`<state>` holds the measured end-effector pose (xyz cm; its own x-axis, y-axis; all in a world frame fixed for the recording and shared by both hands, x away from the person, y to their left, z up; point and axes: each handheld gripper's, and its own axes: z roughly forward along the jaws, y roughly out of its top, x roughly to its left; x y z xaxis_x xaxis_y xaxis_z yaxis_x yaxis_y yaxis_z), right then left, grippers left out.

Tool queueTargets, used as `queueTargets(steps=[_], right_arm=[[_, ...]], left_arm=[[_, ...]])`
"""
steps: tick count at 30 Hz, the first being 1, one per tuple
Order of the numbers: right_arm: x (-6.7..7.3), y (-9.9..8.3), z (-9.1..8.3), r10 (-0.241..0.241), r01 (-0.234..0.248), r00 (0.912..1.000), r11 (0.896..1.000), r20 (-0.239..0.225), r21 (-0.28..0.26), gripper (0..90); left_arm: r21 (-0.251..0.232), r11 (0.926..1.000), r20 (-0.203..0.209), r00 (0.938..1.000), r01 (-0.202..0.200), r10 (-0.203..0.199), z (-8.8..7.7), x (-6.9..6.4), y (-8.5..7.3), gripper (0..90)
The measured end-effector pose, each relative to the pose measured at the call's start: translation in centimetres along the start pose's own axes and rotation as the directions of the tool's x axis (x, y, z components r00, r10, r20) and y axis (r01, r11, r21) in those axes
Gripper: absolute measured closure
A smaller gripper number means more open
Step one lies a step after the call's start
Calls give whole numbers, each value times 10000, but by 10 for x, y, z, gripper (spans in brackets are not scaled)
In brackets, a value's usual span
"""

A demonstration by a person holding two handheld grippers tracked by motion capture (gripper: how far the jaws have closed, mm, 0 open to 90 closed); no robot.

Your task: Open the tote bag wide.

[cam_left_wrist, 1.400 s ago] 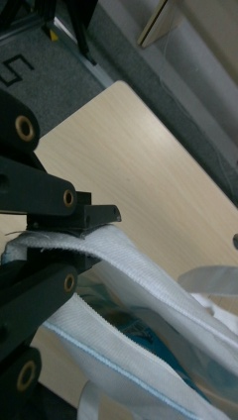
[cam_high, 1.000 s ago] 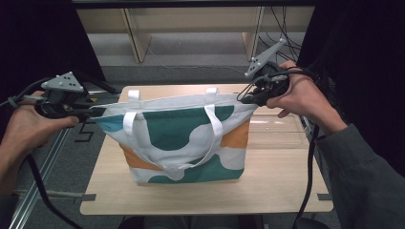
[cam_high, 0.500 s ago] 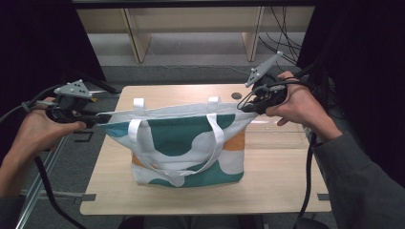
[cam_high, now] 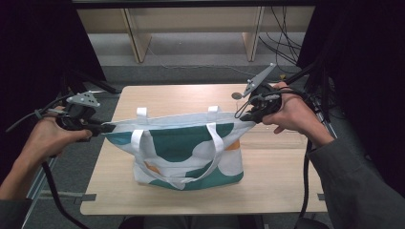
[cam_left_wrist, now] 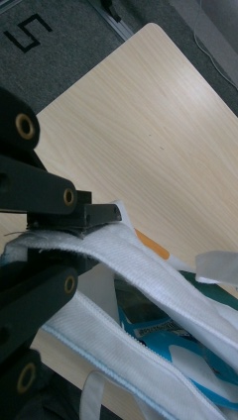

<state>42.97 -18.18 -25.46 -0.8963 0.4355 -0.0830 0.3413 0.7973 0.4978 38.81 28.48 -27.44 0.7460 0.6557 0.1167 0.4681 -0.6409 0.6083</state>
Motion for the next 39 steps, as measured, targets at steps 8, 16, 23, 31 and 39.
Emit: queueTargets(steps=[8,16,23,31,39], right_arm=[[6,-10,10,316,-314,9990,9995,-323,59,866],[8,-15,8,263,-269,9996,9985,-129,-487,794],[22,-7,-15,462,-419,9985,9900,292,-1349,649],[44,8,-42,-677,558,9966,9749,-480,-2156,606],[62,15,-6,-1562,1440,9828,9822,-988,-1209,799]], left_arm=[[115,9999,216,9997,63,-66,7,-5,-7,848],[441,9989,289,9995,-174,162,10,-8,-10,845],[674,9977,559,9984,-34,-3,21,-13,-15,825],[669,9977,210,9997,-115,101,14,-7,-4,632],[497,9976,250,9986,-488,476,18,-2,20,672]])
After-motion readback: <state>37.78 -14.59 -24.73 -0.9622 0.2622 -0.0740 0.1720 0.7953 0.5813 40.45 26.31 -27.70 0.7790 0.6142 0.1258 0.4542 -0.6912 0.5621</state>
